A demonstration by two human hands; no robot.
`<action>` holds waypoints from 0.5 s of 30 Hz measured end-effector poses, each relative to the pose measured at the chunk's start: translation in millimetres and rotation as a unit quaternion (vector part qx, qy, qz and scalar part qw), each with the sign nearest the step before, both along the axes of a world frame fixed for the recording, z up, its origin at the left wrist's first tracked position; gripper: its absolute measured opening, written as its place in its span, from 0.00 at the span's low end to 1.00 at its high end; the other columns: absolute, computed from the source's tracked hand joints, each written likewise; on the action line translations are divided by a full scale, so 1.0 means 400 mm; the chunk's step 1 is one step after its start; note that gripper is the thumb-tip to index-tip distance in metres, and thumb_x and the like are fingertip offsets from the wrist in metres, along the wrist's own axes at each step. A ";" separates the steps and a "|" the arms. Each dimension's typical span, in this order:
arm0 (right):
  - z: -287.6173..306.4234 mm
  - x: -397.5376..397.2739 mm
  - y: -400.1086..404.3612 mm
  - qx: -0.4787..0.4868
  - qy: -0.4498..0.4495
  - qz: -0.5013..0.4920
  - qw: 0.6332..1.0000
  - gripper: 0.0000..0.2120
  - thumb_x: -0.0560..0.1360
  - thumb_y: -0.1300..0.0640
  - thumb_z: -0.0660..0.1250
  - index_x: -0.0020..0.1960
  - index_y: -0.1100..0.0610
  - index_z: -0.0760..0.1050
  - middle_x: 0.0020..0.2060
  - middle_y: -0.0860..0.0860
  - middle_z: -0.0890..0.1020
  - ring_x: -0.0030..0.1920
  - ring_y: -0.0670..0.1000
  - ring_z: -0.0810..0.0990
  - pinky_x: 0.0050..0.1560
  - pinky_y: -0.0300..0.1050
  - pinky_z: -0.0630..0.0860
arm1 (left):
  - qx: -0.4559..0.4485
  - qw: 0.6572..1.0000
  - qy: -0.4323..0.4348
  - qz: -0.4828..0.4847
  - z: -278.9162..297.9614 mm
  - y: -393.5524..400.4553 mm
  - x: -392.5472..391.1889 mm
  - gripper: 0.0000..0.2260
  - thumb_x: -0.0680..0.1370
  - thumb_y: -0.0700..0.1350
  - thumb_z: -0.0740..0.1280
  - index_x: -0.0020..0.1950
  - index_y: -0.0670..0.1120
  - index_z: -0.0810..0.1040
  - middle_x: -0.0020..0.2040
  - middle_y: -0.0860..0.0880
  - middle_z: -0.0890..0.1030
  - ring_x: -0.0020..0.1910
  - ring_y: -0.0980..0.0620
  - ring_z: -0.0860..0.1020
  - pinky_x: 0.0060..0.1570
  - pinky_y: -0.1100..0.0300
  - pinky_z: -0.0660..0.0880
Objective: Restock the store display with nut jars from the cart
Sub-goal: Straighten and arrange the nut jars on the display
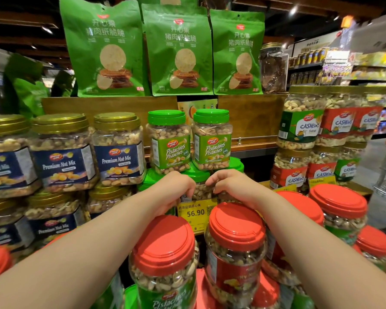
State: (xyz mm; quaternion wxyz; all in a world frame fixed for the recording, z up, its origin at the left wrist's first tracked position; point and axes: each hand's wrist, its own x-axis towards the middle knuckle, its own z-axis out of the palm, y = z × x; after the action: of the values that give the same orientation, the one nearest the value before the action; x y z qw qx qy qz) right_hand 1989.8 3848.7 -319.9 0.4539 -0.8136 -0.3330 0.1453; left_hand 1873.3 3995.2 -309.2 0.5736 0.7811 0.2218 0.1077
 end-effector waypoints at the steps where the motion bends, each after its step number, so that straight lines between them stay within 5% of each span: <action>1: 0.000 0.000 0.001 -0.001 -0.001 0.002 1.000 0.12 0.73 0.66 0.68 0.50 0.53 0.85 0.51 0.60 0.85 0.47 0.54 0.80 0.51 0.51 0.77 | -0.005 1.000 -0.001 0.002 0.002 -0.001 -0.002 0.12 0.51 0.37 0.62 0.29 0.46 0.62 0.34 0.46 0.59 0.39 0.46 0.58 0.39 0.53 0.58; 8: 0.010 -0.008 0.008 -0.015 -0.012 0.000 1.000 0.11 0.72 0.67 0.68 0.48 0.53 0.84 0.48 0.61 0.85 0.47 0.54 0.78 0.55 0.55 0.77 | -0.020 1.000 0.005 -0.009 0.011 -0.014 -0.020 0.09 0.52 0.38 0.62 0.27 0.47 0.65 0.34 0.46 0.60 0.38 0.47 0.58 0.46 0.48 0.60; 11: 0.016 -0.011 0.014 -0.028 -0.011 -0.002 1.000 0.11 0.71 0.68 0.68 0.46 0.54 0.83 0.44 0.54 0.83 0.47 0.52 0.78 0.56 0.52 0.76 | -0.036 0.999 0.005 -0.033 0.017 -0.026 -0.028 0.09 0.54 0.39 0.63 0.17 0.48 0.64 0.34 0.47 0.60 0.36 0.49 0.56 0.41 0.52 0.60; 15: 0.012 -0.010 0.017 -0.031 -0.005 -0.002 1.000 0.11 0.71 0.68 0.68 0.47 0.55 0.83 0.41 0.52 0.82 0.45 0.52 0.77 0.50 0.48 0.73 | -0.053 0.997 -0.006 -0.053 0.014 -0.030 -0.036 0.11 0.54 0.39 0.62 0.19 0.49 0.62 0.34 0.49 0.57 0.34 0.50 0.54 0.36 0.55 0.55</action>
State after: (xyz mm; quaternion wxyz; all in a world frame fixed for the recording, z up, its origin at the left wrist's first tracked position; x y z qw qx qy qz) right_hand 1985.9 3855.4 -315.0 0.4274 -0.8287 -0.3287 0.1503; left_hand 1858.8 3983.3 -303.4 0.6204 0.7596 0.1823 0.0700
